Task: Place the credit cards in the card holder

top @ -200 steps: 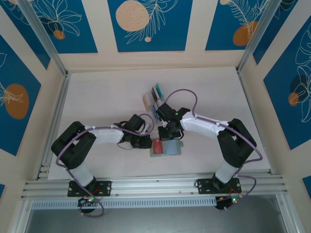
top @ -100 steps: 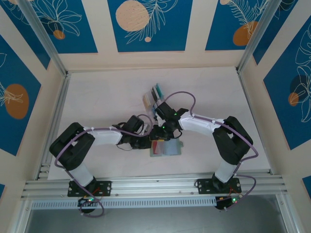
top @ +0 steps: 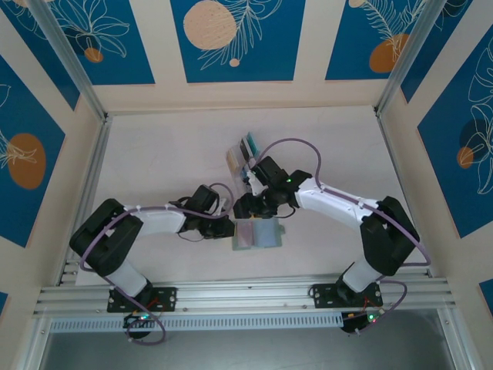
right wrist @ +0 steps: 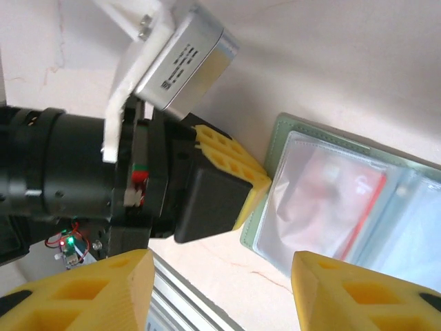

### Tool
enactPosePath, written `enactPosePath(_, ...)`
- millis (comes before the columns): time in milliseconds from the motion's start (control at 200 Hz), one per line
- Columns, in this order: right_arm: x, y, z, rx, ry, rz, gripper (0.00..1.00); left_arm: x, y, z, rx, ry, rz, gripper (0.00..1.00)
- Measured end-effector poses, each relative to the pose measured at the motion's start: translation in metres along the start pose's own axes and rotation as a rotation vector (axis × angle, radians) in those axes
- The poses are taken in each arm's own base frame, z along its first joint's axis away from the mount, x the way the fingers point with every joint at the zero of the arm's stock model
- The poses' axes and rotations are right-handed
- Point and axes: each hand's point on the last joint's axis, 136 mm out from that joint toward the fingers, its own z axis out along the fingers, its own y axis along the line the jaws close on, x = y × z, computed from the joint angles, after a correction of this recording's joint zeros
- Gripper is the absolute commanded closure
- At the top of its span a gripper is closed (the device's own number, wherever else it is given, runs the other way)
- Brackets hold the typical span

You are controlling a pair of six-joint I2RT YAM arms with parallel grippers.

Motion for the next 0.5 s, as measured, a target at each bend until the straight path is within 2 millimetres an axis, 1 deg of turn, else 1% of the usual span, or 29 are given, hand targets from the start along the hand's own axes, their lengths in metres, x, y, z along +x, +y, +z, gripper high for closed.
enactPosePath(80, 0.002, 0.0, -0.002, -0.004, -0.001, -0.009, 0.59, 0.001, 0.002, -0.002, 0.007, 0.001, -0.009, 0.85)
enactPosePath(190, 0.013, -0.008, 0.007, 0.0, 0.037, 0.005, 0.7, 0.001, 0.004, -0.006, 0.011, -0.004, -0.02, 0.84)
enactPosePath(305, 0.024, -0.013, 0.027, 0.009, 0.095, 0.023, 0.76, 0.002, 0.007, -0.009, 0.006, -0.003, -0.031, 0.84)
enactPosePath(410, 0.032, -0.016, 0.049, 0.016, 0.144, 0.025, 0.77, 0.002, 0.007, -0.009, 0.005, -0.001, -0.033, 0.84)
enactPosePath(500, 0.038, -0.023, 0.066, 0.033, 0.18, 0.035, 0.78, 0.002, 0.007, -0.009, 0.007, 0.0, -0.033, 0.84)
